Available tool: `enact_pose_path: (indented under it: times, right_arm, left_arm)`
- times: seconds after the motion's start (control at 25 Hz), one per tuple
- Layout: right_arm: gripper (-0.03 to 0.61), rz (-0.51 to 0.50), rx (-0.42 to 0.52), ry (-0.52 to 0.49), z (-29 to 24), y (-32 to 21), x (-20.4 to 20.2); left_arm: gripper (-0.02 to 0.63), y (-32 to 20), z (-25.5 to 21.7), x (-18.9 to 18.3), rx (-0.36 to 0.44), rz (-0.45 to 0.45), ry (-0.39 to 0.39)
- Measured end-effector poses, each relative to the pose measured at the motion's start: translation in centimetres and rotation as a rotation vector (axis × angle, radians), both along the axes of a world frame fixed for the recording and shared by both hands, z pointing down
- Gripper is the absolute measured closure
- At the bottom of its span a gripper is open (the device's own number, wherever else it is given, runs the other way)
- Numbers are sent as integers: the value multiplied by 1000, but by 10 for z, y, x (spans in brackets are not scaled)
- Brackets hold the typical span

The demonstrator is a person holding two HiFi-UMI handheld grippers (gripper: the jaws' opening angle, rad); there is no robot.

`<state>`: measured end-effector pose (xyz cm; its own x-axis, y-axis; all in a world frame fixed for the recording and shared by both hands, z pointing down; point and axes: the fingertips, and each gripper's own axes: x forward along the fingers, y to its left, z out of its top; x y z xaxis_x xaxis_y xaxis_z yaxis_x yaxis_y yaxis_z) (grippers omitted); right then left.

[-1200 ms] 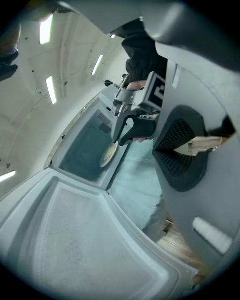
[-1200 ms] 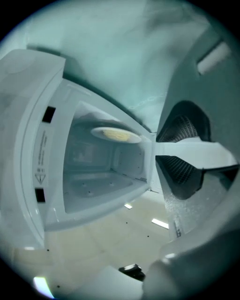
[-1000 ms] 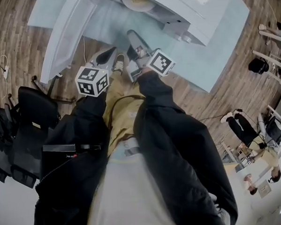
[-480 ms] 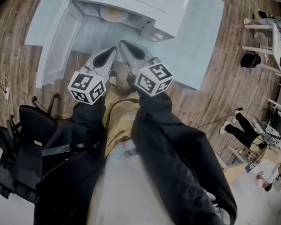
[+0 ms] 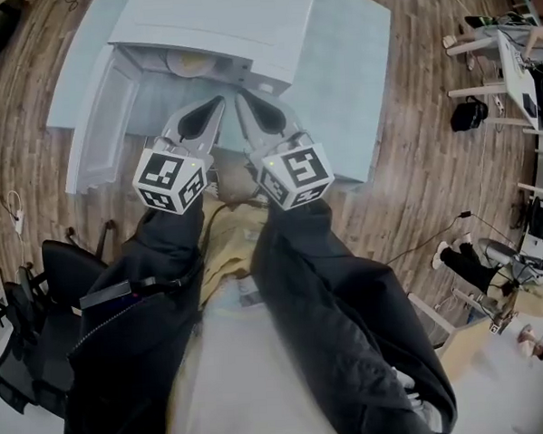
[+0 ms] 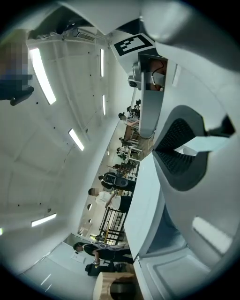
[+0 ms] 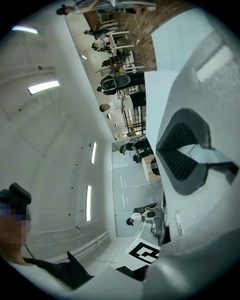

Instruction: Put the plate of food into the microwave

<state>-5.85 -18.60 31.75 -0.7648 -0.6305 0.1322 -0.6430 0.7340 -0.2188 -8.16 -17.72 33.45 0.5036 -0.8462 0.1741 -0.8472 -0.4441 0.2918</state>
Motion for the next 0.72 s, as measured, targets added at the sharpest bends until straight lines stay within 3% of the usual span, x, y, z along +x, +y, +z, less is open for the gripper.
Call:
enact_pose_path:
  times: [0.28, 0.72]
  right_arm:
    - [580, 58, 102, 32, -22, -5, 30]
    - [580, 74, 177, 48, -45, -6, 50]
  left_arm:
    - [615, -11, -32, 22, 89, -1, -59]
    - [614, -18, -51, 41, 128, 0, -93]
